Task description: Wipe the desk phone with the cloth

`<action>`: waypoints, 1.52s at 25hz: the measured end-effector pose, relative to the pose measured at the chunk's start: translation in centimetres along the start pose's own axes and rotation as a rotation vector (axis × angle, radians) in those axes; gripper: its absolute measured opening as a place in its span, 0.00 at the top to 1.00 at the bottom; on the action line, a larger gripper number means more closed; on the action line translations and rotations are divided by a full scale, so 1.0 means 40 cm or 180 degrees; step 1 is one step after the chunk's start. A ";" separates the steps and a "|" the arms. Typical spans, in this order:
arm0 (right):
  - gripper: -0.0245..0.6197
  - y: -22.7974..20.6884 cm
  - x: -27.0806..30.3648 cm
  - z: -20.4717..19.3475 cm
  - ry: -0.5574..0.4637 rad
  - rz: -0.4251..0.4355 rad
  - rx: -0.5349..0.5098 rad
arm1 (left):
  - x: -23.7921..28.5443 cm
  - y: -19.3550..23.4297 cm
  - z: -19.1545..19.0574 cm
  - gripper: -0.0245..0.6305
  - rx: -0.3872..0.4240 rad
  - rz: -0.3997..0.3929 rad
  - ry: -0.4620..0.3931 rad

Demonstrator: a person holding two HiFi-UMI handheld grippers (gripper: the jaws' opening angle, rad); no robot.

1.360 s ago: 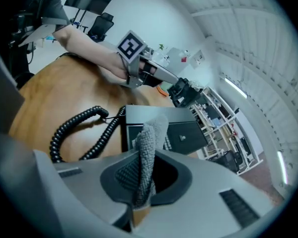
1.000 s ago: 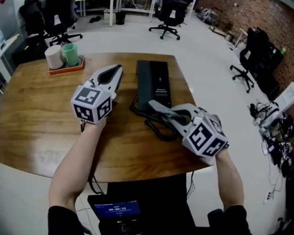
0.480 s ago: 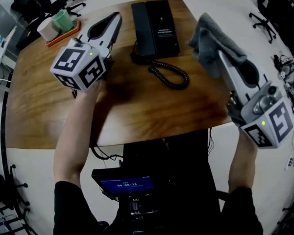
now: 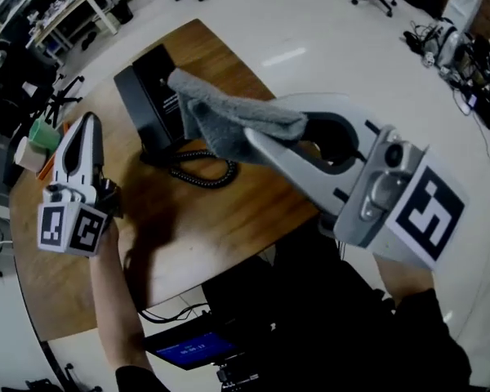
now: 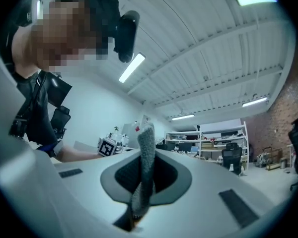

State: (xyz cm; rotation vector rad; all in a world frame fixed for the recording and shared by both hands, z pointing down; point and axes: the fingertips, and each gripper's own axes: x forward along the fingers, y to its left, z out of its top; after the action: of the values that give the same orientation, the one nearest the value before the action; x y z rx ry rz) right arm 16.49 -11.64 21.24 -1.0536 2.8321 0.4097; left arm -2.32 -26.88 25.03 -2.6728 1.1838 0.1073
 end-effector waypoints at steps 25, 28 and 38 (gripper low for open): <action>0.92 0.073 -0.031 0.030 0.0063 0.0243 -0.0286 | -0.003 -0.048 0.045 0.96 0.0249 0.0007 -0.0014; 0.92 0.075 -0.029 0.027 0.0092 0.0263 -0.0322 | 0.007 -0.063 0.072 0.96 0.0397 0.0054 -0.0031; 0.93 0.090 -0.030 0.039 0.0117 0.0308 -0.0390 | 0.010 -0.072 0.078 0.96 0.0617 0.0075 0.0036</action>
State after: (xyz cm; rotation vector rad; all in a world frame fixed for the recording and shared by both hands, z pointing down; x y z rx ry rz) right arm 15.04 -7.84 20.72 -0.9556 2.9323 0.5850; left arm 0.15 -24.57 22.43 -2.4950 1.1652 -0.0183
